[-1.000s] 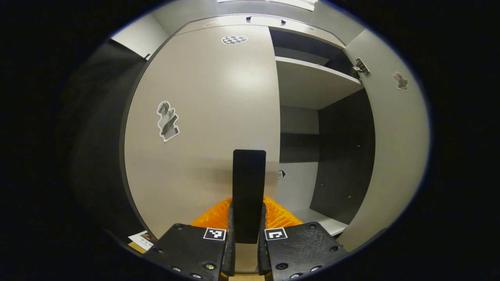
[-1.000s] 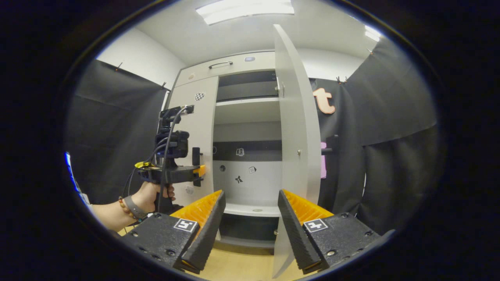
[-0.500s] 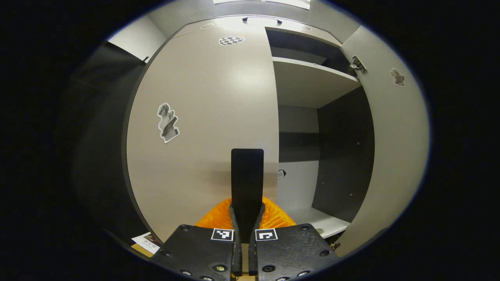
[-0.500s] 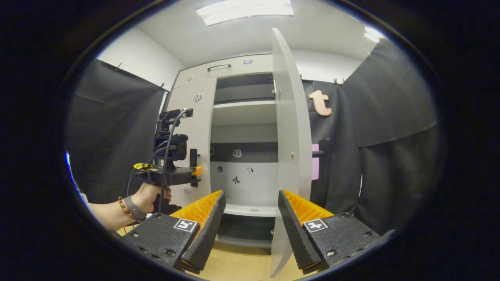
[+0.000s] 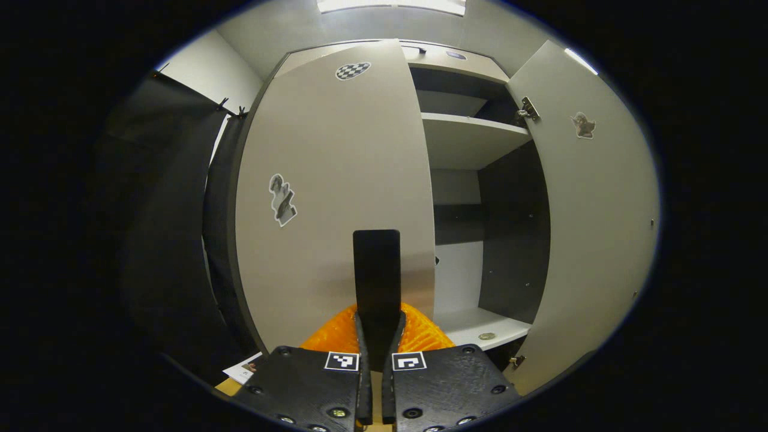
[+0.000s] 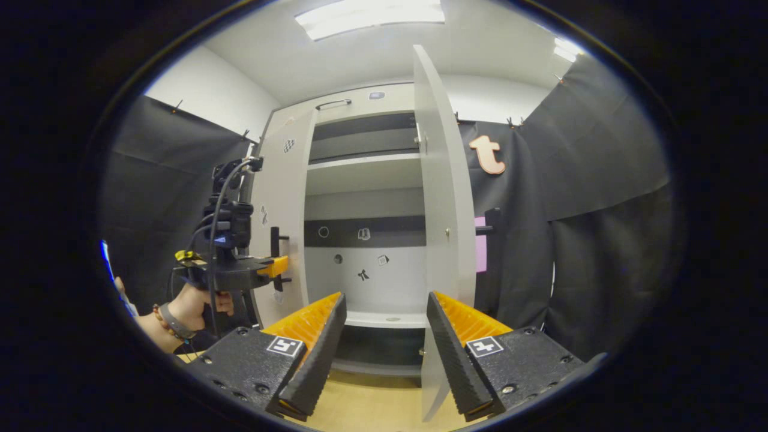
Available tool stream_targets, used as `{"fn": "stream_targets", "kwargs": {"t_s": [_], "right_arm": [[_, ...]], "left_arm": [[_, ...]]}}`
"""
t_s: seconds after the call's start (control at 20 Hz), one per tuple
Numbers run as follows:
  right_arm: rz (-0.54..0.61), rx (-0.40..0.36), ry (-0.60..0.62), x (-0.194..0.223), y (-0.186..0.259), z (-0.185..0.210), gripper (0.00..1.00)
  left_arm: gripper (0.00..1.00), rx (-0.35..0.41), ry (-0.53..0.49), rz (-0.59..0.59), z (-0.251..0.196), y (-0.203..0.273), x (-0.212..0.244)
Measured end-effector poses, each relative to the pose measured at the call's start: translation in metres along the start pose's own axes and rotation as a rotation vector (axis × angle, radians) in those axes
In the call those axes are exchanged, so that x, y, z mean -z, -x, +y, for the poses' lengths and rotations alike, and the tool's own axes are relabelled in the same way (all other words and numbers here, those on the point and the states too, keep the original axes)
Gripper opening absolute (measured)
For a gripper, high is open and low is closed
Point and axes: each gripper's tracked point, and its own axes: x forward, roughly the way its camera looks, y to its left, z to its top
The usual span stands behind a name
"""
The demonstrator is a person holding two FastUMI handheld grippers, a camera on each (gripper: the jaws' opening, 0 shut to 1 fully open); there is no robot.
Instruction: Open the right door of the double-door shoe cabinet with the right hand, and open the left door with the left hand.
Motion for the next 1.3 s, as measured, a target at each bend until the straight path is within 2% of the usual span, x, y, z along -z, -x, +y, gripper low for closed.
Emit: {"fn": "stream_targets", "kwargs": {"t_s": [0.65,1.3], "right_arm": [[-0.008,-0.043,-0.002,-0.005,0.008,0.029,0.84],[-0.002,-0.078,0.002,-0.004,-0.007,0.058,0.84]], "left_arm": [[0.05,-0.058,-0.010,-0.014,0.047,0.060,-0.003],[0.04,-0.092,0.000,0.010,0.097,0.088,0.006]]}}
